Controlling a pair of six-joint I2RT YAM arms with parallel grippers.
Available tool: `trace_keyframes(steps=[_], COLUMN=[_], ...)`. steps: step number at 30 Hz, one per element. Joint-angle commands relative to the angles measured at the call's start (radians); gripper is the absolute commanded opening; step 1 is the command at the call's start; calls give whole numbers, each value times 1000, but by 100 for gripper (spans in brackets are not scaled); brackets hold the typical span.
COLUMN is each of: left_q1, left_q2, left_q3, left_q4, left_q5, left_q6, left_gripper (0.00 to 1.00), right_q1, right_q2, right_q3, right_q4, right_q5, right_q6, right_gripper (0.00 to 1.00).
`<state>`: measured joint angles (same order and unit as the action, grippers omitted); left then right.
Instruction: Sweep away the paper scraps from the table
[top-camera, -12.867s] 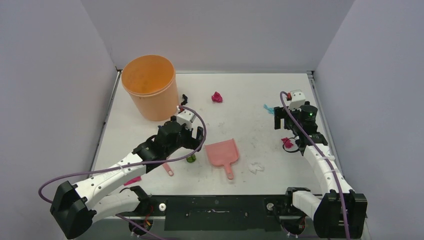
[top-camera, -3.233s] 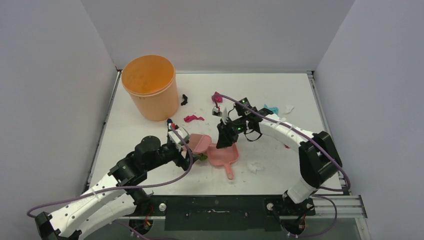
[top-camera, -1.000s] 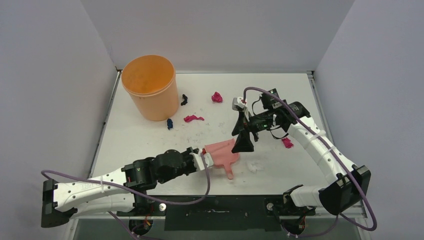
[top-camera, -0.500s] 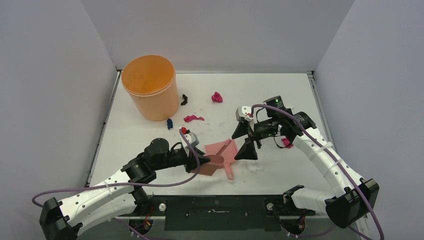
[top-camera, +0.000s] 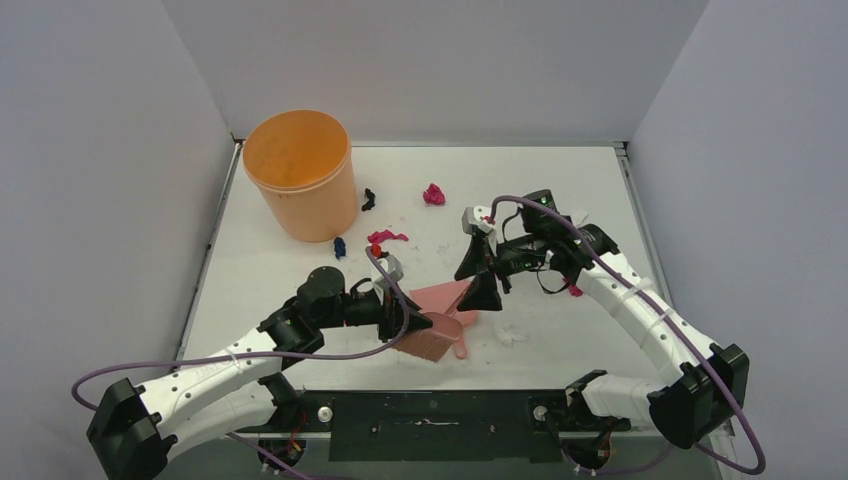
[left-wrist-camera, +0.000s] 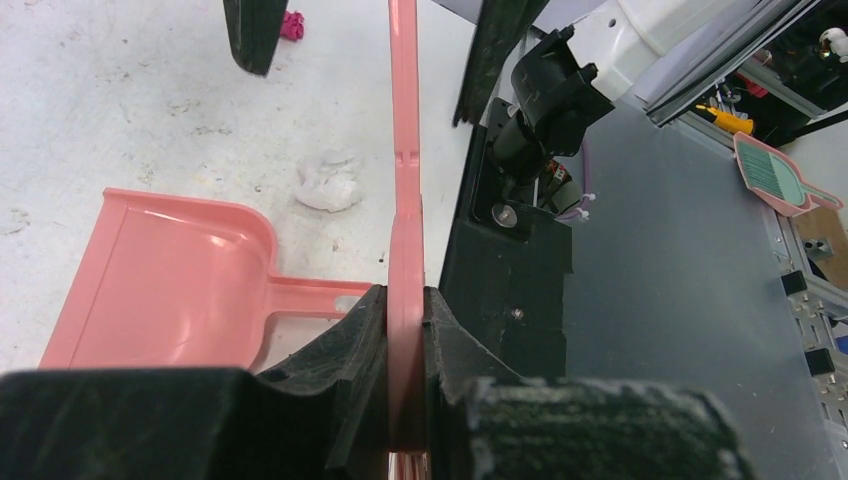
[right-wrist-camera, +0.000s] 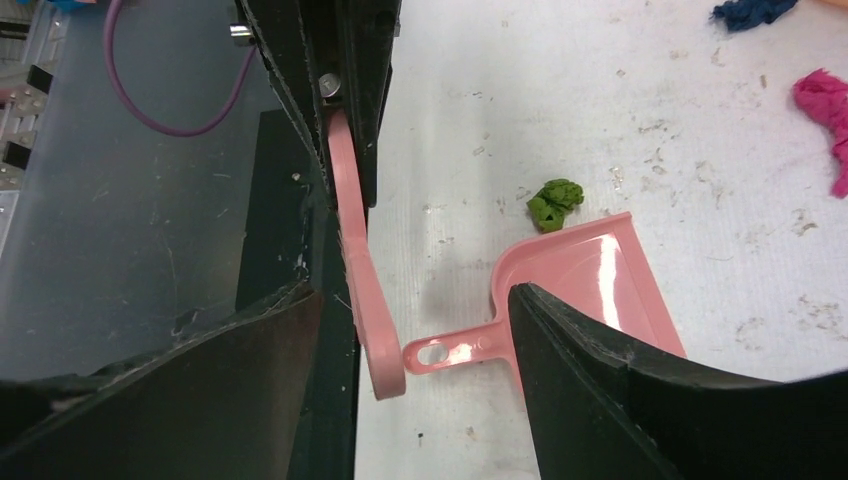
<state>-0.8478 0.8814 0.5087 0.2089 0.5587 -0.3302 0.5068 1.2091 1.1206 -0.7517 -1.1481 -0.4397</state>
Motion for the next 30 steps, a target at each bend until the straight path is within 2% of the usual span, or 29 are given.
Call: trace_keyframes(steps=[1, 4, 8, 11, 18, 22, 23, 25, 26, 28, 30], left_q1=[6, 8, 9, 16, 18, 20, 20, 22, 24, 28, 31], left_q2=[9, 10, 4, 2, 5, 11, 10, 5, 0, -14, -17], left_q3=[11, 13, 17, 17, 21, 29, 35, 49, 55, 58, 69], left_q4=[90, 88, 78, 78, 72, 47, 30, -7, -23, -58, -101], left_q5=[41, 40, 28, 29, 25, 6, -19, -76, -110, -189, -275], left_q6=[-16, -15, -9, -9, -7, 9, 9, 12, 14, 31, 50], left_gripper=[0, 0, 0, 0, 0, 0, 8, 34, 43, 55, 59], right_q1=[18, 27, 35, 36, 36, 33, 30, 14, -1, -32, -75], right_q2=[35, 50, 57, 56, 55, 49, 46, 34, 28, 15, 5], right_q3=[-4, 5, 17, 17, 6, 0, -5, -17, -22, -23, -7], right_q4=[65, 57, 36, 25, 16, 18, 30, 53, 66, 83, 77], right_q5=[-39, -47, -54, -46, -39, -21, -15, -4, 14, 76, 133], right_q6=[19, 13, -5, -18, -29, -22, -8, 17, 35, 62, 69], right_gripper=[64, 48, 38, 35, 12, 5, 5, 5, 5, 5, 5])
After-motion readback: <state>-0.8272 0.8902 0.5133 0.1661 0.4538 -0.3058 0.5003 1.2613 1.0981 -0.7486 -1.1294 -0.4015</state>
